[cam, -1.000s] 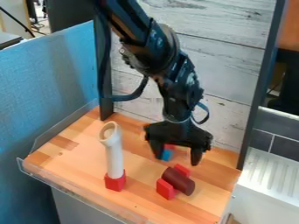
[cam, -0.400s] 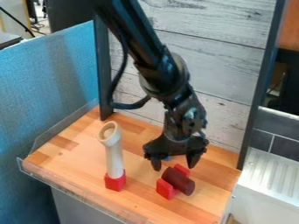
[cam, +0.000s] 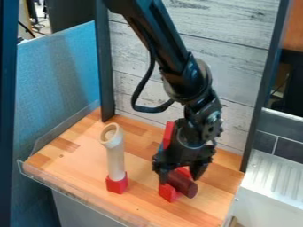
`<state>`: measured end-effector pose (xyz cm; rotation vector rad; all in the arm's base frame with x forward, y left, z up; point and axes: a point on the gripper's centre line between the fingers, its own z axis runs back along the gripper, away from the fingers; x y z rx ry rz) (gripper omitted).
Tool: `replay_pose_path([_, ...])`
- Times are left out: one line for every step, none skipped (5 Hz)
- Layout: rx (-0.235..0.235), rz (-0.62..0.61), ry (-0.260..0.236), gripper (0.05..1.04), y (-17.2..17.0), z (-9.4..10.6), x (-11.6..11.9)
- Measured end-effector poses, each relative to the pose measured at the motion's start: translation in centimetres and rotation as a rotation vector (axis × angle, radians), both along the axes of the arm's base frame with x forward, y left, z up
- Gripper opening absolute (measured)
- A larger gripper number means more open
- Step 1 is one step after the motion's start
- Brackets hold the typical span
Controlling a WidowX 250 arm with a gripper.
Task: Put the brown king in front of the red cube
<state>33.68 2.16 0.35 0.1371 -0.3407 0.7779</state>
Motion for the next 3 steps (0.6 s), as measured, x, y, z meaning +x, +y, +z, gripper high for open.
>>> replay_pose_path([-0.073,0.047,0.028,1.001,-0.64,0.31,0.05])
replay_pose_path([-0.158,0.073,0.029,1.001,-0.81,0.20,0.10])
replay_pose_path([-0.193,0.075,0.000,1.001,-1.09,0.14,0.44])
